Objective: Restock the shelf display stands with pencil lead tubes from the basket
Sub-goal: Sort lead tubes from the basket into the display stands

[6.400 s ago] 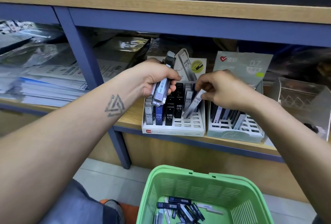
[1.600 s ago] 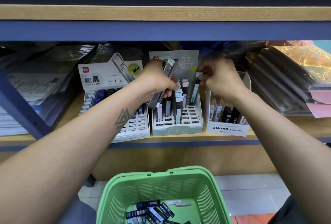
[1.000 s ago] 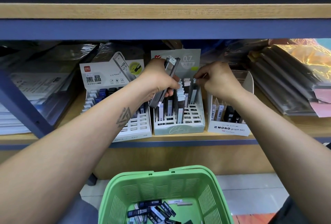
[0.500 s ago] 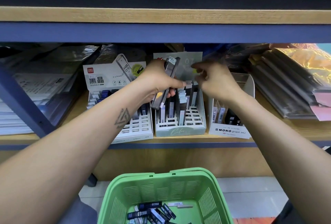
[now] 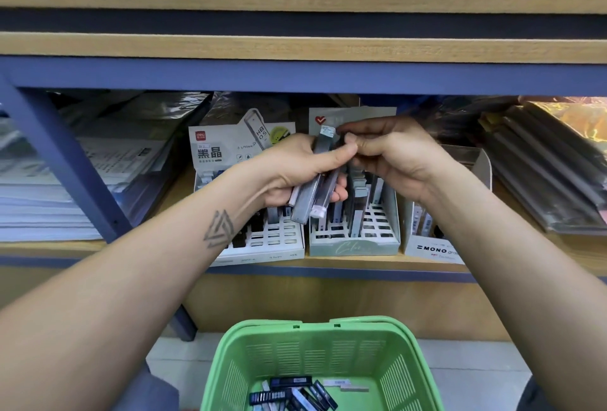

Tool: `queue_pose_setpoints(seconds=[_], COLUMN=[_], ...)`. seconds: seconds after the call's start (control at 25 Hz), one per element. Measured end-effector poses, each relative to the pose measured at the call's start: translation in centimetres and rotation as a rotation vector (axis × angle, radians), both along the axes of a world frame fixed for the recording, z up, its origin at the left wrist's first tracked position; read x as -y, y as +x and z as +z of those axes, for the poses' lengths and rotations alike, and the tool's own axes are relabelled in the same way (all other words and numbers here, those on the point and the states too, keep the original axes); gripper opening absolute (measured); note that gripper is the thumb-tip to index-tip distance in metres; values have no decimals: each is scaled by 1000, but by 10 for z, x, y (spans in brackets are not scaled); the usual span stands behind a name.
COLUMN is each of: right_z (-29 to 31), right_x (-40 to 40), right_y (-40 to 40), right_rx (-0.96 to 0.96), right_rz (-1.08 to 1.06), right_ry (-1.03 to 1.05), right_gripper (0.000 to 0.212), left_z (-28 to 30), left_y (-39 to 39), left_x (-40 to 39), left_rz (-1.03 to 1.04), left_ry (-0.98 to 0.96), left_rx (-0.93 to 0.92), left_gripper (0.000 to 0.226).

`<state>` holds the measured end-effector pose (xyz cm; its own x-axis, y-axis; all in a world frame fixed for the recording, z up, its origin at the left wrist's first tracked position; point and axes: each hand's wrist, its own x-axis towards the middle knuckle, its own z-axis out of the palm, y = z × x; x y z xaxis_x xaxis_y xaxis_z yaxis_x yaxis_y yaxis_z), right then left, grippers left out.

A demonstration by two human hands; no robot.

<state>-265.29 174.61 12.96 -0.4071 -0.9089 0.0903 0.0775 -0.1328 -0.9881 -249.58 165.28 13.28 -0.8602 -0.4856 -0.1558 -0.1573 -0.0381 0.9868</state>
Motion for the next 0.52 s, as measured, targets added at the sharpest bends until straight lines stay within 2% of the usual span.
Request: queue_pose_setpoints(seconds=[0.12, 0.2, 0.32, 0.52], right_z=[2, 4, 6, 3], right_x=[-1, -3, -6, -5], right_y=[-3, -7, -13, -11], right_rx=[-16, -30, -27, -53], right_rz=[-41, -43, -49, -113], right_ry=[8, -11, -17, -56], right_gripper=[27, 30, 28, 18], left_z=[2, -1, -4, 0], left_y=[8, 9, 6, 1], left_x=[8, 12, 14, 10], left_rz=[44, 103, 140, 91], left_ry=[105, 69, -91, -41], left_rx=[-18, 21, 86, -19], left_gripper=[36, 40, 26, 26])
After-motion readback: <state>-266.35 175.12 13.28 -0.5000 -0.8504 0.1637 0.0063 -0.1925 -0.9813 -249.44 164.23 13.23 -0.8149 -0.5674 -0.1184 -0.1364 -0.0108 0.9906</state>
